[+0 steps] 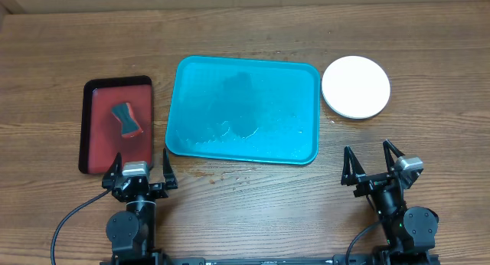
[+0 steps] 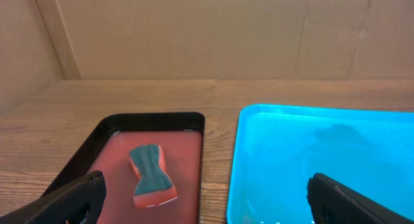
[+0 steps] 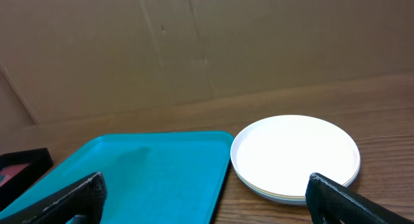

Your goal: Clean dirty plates on tray and stack at the side

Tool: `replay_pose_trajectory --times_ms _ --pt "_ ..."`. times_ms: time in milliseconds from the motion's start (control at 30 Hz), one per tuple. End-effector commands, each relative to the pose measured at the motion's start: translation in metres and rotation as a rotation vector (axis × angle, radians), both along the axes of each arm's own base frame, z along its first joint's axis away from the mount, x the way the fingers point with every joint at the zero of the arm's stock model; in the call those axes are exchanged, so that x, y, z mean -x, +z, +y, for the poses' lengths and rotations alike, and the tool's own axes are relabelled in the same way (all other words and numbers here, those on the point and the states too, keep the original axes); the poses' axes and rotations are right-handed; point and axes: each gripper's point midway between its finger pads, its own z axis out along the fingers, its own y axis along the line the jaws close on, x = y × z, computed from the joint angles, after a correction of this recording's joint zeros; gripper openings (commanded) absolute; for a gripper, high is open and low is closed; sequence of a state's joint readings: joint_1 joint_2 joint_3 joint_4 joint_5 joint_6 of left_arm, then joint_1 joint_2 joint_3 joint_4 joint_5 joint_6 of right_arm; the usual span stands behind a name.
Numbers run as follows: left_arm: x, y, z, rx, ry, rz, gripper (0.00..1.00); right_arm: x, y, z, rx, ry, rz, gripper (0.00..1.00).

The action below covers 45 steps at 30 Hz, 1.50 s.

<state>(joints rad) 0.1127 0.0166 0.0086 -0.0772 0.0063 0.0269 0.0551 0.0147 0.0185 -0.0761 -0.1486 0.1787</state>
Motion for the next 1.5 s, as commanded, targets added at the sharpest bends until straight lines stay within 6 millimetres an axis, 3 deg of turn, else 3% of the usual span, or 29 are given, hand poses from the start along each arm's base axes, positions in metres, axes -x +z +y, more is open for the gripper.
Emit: replay_pose_trajectory --times_ms 0,1467 --pt "0.0003 0.0007 -0.0009 -0.020 -0.004 -0.006 1.00 -0.0001 -0.0015 -0.0007 0.007 -0.007 -0.007 1.00" --pt "0.0003 0.0006 -0.0009 -0.020 -0.004 -0.005 1.00 -0.0004 -0.0017 -0.0021 0.022 -0.015 -0.009 1.00"
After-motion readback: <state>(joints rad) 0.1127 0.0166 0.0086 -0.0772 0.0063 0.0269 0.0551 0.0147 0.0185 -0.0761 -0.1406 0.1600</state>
